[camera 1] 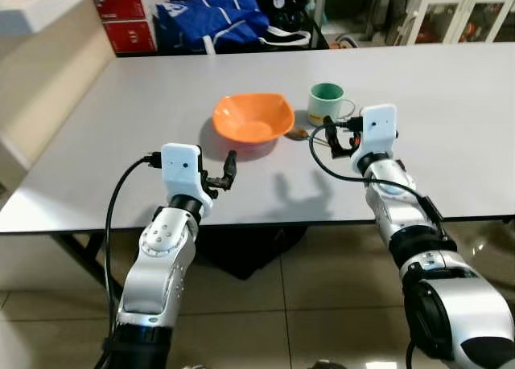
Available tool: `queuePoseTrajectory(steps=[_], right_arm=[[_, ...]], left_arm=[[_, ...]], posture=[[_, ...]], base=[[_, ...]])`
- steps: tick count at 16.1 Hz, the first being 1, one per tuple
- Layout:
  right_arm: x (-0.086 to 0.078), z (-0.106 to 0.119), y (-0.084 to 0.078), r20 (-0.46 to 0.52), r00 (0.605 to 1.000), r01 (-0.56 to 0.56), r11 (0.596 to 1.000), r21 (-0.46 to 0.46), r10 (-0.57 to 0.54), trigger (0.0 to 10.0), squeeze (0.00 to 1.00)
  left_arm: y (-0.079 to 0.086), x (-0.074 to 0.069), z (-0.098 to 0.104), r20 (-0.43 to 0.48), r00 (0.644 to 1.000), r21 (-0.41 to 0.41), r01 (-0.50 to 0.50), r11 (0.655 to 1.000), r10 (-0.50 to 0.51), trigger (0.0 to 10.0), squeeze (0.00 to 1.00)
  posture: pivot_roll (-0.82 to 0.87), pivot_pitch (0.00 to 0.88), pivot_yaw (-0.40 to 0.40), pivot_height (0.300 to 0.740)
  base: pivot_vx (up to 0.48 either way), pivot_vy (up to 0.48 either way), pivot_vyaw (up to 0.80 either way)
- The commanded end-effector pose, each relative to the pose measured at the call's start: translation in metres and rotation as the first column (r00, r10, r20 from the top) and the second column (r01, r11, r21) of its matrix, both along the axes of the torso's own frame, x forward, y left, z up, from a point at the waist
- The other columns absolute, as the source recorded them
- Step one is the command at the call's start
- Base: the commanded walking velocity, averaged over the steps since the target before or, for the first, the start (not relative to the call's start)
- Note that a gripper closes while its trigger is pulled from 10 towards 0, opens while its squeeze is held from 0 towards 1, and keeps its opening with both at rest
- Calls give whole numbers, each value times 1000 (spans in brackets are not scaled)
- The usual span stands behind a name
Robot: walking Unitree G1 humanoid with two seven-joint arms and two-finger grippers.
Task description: Setting the table
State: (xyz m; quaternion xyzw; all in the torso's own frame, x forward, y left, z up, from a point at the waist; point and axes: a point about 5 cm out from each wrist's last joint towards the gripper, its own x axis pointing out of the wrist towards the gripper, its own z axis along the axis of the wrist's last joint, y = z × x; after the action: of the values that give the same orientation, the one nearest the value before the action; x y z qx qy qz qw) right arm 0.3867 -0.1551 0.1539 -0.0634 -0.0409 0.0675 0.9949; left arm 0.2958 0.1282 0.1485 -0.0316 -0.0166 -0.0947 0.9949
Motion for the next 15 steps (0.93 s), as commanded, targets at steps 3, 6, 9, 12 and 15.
queuePoseTrajectory(steps=[3, 6, 9, 12, 15], right_arm=[[4, 9, 6, 17, 1000, -25, 1000, -5, 25, 10000, 0], [1, 2, 11, 4, 999, -40, 999, -6, 40, 10000, 0], [-1, -2, 13, -3, 999, -50, 999, -6, 50, 10000, 0], [-3, -4, 14, -7, 998, -57, 998, -5, 57, 10000, 0], [-4, -5, 17, -1, 996, -88, 995, -48, 88, 10000, 0]], left_arm=[[3, 0, 1, 5, 1000, 16, -16, 1000, 16, 10000, 0], [3, 0, 0, -2, 1000, 12, -18, 1000, 18, 10000, 0], [4, 0, 0, -2, 1000, 17, -16, 1000, 16, 10000, 0], [4, 0, 0, -2, 1000, 22, -14, 1000, 14, 10000, 0], [6, 0, 1, 6, 1000, 12, -27, 1000, 27, 10000, 0]], posture=[[-154, 12, 59, 740], [-156, 14, 60, 740], [-157, 14, 65, 740], [-157, 12, 65, 740], [-156, 5, 68, 740]], base=[[125, -99, 0], [378, -291, 0], [450, 0, 0], [458, 0, 0], [150, 0, 0]])
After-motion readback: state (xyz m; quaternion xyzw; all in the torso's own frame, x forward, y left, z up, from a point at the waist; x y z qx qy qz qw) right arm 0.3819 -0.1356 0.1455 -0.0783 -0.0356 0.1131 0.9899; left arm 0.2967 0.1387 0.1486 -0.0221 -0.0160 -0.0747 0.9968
